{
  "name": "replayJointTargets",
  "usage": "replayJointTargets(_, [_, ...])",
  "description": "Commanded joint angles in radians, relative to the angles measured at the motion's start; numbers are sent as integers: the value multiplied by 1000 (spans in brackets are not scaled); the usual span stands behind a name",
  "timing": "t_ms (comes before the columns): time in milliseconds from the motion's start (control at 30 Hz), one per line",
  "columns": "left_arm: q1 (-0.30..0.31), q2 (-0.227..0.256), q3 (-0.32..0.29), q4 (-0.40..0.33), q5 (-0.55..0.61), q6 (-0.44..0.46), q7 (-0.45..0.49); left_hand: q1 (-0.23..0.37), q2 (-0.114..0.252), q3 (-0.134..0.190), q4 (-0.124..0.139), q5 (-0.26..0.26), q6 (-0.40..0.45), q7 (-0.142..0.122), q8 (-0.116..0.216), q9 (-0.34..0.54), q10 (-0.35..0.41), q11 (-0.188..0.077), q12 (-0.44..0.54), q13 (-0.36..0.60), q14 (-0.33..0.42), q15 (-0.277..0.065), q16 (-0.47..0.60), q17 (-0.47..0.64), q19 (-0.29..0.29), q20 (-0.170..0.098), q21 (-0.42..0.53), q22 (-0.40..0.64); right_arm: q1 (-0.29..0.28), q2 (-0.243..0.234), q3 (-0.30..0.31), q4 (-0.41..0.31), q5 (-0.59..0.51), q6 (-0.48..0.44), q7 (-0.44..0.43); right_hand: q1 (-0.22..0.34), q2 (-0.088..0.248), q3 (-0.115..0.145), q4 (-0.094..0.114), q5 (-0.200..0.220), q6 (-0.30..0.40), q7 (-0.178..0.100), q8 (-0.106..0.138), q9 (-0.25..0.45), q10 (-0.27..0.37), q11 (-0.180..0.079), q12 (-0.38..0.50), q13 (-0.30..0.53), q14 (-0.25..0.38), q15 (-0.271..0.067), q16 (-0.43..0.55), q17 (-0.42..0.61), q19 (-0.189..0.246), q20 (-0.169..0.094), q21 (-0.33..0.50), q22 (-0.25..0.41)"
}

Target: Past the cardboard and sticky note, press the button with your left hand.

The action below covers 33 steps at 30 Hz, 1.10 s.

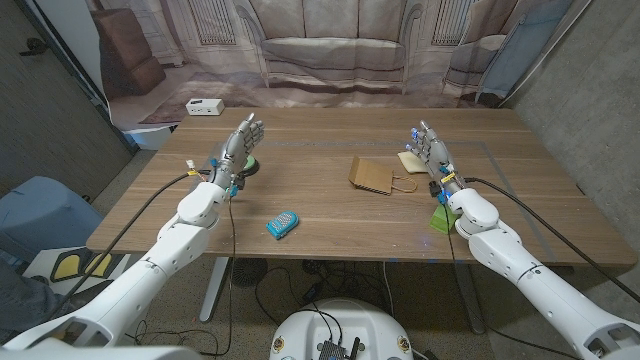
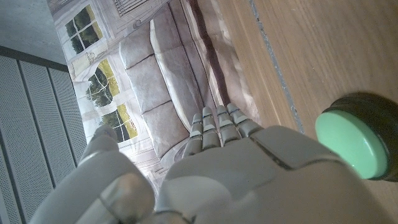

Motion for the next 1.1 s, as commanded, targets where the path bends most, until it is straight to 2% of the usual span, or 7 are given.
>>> replayJointTargets(33, [1, 11, -26, 42, 16, -103, -35, 20, 2, 3, -11, -4, 15, 5, 3, 6, 16, -2, 5, 1, 21, 0, 10, 3, 18, -3, 7, 3, -50, -20, 20, -52, -2, 4, -24, 4, 1, 1, -1, 4, 9, -1, 7, 3, 7, 2, 9, 3, 5, 5, 10, 5, -1, 6, 7, 1])
replayJointTargets(167, [1, 19, -30, 55, 39, -119, -27, 26, 4, 5, -15, -5, 24, 4, 4, 6, 24, -2, 7, 1, 28, -2, 9, 3, 29, -4, 8, 3, -48, -19, 17, -53, -4, 2, -21, 4, 1, 1, -1, 5, 9, -1, 6, 3, 8, 1, 9, 3, 6, 5, 10, 5, -1, 6, 7, 1])
replayJointTargets(333, [9, 40, -31, 40, 166, -125, 81, 37, 7, 9, -22, -7, 41, 0, 5, 6, 38, -9, 9, 0, 44, -7, 9, 3, 49, -5, 11, 4, -40, -12, 10, -47, -6, 1, -15, 4, 2, 0, -1, 5, 9, -1, 6, 3, 8, 2, 9, 3, 6, 6, 10, 5, -1, 7, 7, 1])
replayJointTargets(600, [15, 58, -33, 29, 315, -128, 198, 52, 11, 14, -32, -9, 58, -9, 6, 7, 49, -24, 9, 0, 59, -18, 8, 3, 66, -13, 11, 4, -40, -6, 9, -47, -5, 2, -20, 4, 2, 0, -1, 6, 10, -1, 6, 3, 9, 1, 9, 3, 6, 5, 10, 5, -1, 7, 8, 1])
replayJointTargets(1100, [41, 91, -38, -40, 541, -20, 406, 80, 19, 25, -48, -7, 62, -20, -2, 7, 54, -39, 5, 1, 66, -32, 0, 2, 78, -17, 5, 5, -54, -5, 12, -63, -13, 5, -36, 4, 4, -1, -2, 8, 10, -4, 6, 3, 10, -1, 9, 3, 6, 5, 11, 4, -2, 8, 8, 1])
